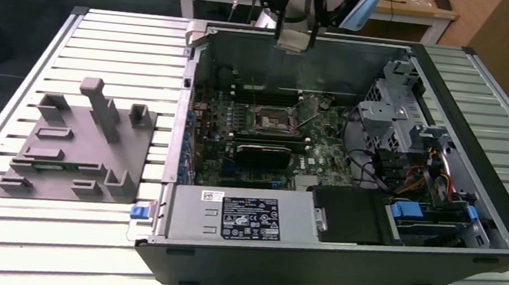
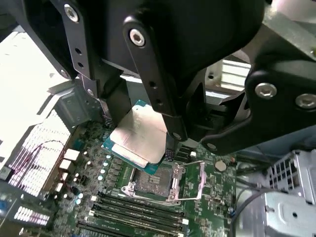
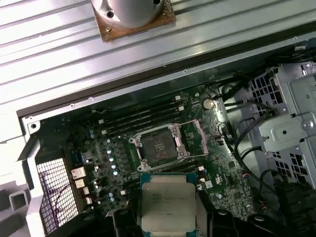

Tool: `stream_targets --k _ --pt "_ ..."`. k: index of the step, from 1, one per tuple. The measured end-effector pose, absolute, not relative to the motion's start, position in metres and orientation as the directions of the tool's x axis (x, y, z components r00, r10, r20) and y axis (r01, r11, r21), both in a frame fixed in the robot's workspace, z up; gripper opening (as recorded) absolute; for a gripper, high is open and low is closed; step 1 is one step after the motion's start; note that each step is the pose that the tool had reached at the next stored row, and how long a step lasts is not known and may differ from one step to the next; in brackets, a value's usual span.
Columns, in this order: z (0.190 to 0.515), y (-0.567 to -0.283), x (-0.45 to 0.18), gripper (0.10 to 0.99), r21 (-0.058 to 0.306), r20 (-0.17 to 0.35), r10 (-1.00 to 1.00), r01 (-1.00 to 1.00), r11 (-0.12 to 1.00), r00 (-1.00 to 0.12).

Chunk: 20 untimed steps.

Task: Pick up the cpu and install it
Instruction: 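Place the cpu into insertion slot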

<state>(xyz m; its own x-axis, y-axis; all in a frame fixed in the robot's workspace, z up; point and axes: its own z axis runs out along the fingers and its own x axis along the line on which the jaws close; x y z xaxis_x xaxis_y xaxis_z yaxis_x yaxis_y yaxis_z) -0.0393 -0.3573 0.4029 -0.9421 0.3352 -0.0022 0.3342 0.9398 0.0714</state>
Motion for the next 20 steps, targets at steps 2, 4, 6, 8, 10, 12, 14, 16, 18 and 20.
stream_targets --k 2,4,6,8,10,12,14,16,18,20 --pt "0.402 -0.357 -0.039 0.529 0.071 -0.002 0.369 0.368 0.927 -0.929" --pt "0.402 -0.357 -0.039 0.529 0.071 -0.002 0.402 0.401 0.913 -0.915" --pt "0.401 -0.357 -0.039 0.529 0.071 -0.002 0.435 0.434 0.898 -0.900" --pt "0.400 -0.357 -0.039 0.529 0.071 -0.002 0.462 0.460 0.885 -0.887" --pt "0.399 -0.357 -0.040 0.529 0.071 -0.002 0.489 0.488 0.870 -0.872" --pt "0.398 -0.357 -0.040 0.529 0.071 -0.002 0.519 0.517 0.853 -0.855" --pt "0.396 -0.357 -0.040 0.529 0.071 -0.002 0.549 0.548 0.834 -0.836" --pt "0.395 -0.357 -0.040 0.529 0.071 -0.002 0.579 0.577 0.813 -0.815" --pt "0.393 -0.357 -0.040 0.529 0.071 -0.002 0.609 0.608 0.791 -0.793" --pt "0.392 -0.357 -0.040 0.529 0.071 -0.002 0.638 0.636 0.768 -0.770"
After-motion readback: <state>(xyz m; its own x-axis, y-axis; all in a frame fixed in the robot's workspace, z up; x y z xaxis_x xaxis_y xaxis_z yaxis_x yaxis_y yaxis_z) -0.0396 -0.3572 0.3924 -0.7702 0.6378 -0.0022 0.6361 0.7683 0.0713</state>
